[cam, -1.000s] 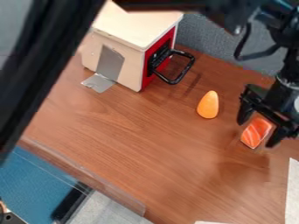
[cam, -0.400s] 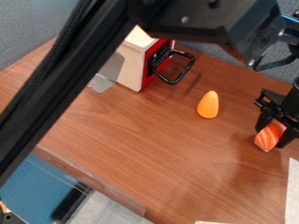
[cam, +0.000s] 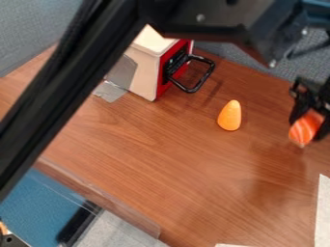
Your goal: Put the orange object on the top right side of the drawer
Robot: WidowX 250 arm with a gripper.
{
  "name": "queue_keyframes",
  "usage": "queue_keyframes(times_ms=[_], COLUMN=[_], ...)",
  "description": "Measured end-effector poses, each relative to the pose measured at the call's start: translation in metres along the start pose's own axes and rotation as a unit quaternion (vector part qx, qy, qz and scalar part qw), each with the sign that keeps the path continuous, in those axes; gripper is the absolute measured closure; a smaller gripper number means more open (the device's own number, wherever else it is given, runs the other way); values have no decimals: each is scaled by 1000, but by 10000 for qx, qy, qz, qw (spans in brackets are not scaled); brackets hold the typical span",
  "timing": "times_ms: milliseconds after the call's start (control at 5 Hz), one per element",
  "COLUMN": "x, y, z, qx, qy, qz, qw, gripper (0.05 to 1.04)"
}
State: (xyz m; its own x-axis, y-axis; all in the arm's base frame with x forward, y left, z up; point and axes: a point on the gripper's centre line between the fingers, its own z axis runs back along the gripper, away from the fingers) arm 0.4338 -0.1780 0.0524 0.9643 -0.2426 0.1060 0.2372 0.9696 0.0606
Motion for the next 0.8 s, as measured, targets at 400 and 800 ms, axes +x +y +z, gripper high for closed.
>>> queue_keyframes(times_ms=[400, 800], x=[12, -8], y=[106, 190], z=[52, 61], qx=[-154, -61], qy=[-14, 55], qz=[897, 1540], qw=[9958, 9880], gripper=[514, 514])
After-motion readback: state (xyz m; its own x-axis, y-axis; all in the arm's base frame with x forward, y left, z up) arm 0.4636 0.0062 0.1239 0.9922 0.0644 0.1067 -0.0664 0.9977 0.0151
